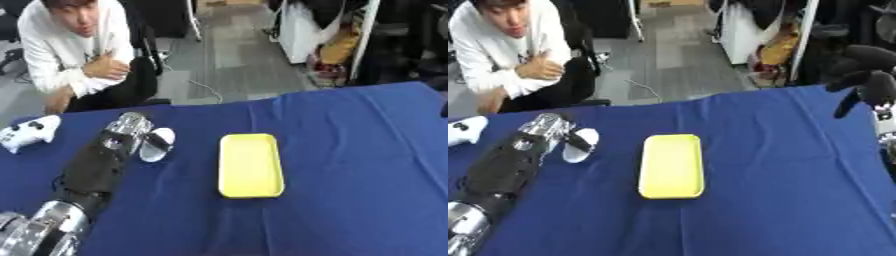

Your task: Pick up objects on the table and place them in the box.

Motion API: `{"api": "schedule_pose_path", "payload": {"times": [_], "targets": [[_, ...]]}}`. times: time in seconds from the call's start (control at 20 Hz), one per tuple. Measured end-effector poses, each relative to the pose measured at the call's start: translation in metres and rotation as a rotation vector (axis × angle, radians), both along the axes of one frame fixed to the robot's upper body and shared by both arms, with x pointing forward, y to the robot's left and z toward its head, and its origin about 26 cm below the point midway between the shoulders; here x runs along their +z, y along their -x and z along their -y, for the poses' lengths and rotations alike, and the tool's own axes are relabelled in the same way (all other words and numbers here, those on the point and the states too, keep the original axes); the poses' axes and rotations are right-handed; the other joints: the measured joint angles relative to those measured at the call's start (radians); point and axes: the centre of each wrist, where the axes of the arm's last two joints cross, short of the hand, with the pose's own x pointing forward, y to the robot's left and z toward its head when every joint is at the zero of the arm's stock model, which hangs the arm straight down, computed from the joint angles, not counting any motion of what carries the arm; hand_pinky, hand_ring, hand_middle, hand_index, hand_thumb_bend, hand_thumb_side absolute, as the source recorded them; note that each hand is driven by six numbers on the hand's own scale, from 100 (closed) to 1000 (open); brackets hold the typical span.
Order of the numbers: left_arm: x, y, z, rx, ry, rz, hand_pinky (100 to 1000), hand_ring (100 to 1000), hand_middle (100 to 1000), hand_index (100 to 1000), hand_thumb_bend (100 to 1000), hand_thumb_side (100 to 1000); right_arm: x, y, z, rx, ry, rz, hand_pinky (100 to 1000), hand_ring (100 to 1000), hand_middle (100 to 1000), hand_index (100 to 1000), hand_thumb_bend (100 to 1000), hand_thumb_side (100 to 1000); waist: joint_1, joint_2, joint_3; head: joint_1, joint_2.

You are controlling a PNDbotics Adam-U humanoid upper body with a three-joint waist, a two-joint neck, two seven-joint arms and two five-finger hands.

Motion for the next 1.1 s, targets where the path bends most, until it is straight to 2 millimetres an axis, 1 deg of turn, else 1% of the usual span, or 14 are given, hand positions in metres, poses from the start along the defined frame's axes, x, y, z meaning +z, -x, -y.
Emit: {"api": "schedule_pose_path", "payload": {"times": [0.25,0.65,0.95,1.1], "targets": [[0.014,-0.003,0.008,-0.086,0.001,0.02,285,100,100,332,100,796,0.0,0.0,0.0,-0.001,0.001,0.0,372,587,642,827,100,871,0.001,-0.006,0.006,0.0,0.0],[0.034,-0.008,0.02,-0.195,-0.004,0.039,288,100,100,332,100,791,0.0,0.0,0.0,-0.005,0.002,-0.001,372,587,642,827,100,871,0.002,-0.006,0.012,0.0,0.001],[0.048,-0.007,0.028,-0.301,-0.005,0.045,294,100,100,332,100,786,0.0,0.0,0.001,-0.008,0.007,-0.001,372,587,642,827,100,870,0.006,-0.011,0.012,-0.001,0.008],[0.054,-0.005,0.028,-0.353,-0.016,0.049,295,100,100,333,100,776,0.0,0.0,0.002,-0.009,0.009,-0.001,372,587,642,827,100,871,0.007,-0.011,0.012,-0.002,0.009]]}}
